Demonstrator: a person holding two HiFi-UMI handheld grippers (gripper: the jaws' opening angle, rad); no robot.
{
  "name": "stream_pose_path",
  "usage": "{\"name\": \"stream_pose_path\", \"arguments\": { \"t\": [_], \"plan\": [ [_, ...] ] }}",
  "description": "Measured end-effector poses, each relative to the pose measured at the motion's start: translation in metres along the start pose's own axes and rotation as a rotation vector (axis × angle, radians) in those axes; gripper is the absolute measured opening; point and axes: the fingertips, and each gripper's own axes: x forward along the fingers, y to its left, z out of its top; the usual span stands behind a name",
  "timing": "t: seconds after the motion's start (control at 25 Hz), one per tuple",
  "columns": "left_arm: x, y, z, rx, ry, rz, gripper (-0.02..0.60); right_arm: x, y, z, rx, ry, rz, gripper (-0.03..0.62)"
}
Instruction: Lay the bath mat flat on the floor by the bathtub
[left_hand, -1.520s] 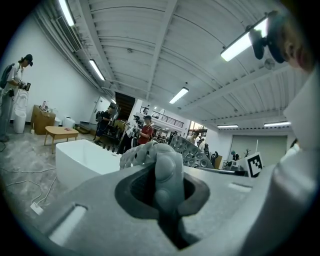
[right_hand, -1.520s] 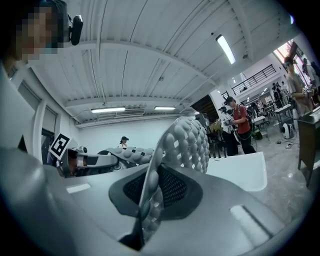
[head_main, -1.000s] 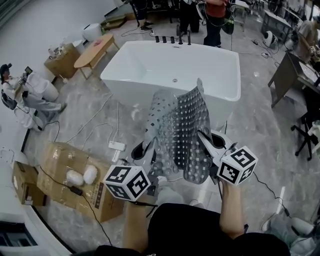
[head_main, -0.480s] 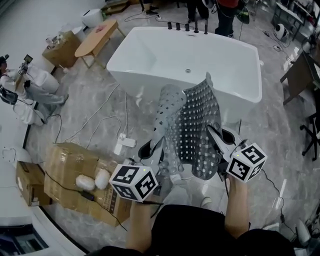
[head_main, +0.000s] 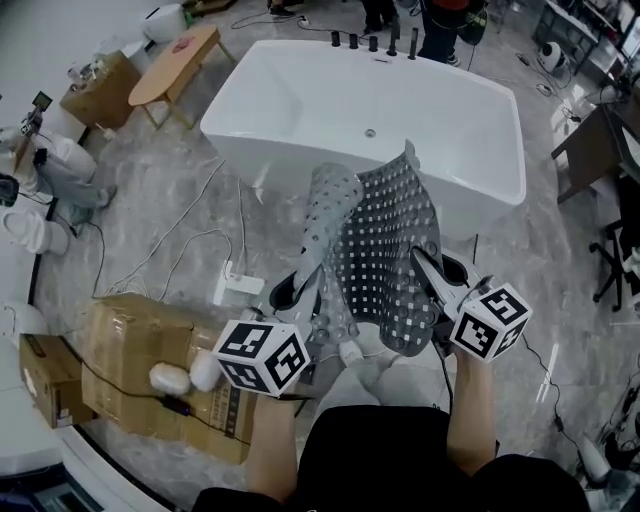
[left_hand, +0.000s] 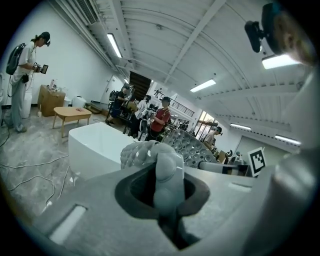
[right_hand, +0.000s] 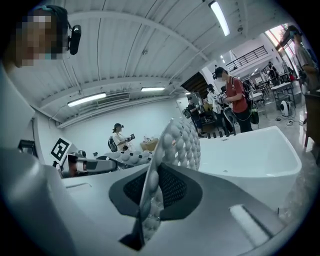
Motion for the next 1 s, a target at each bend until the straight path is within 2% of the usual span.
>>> {"name": "stream_pose_path", "arguments": {
  "t": [0.48,0.8,1.0],
  "plan": [
    [0.003,0.02,0.008,-0.014,-0.008,-0.016,0.021,0.02,0.006,0.001,-0.022,0.003,-0.013,0.021],
    [0.036,0.034,0.018,-0.027,0.03,0.01,0.021,0.04,-0.029,0.002,0.033,-0.006,-0.023,0.021],
    [0.07,0.032,0.013,-0.001,0.077,0.027,0.021,0.045,-0.061,-0.002,0.08,-0.012,-0.015,0.021]
  ]
}}
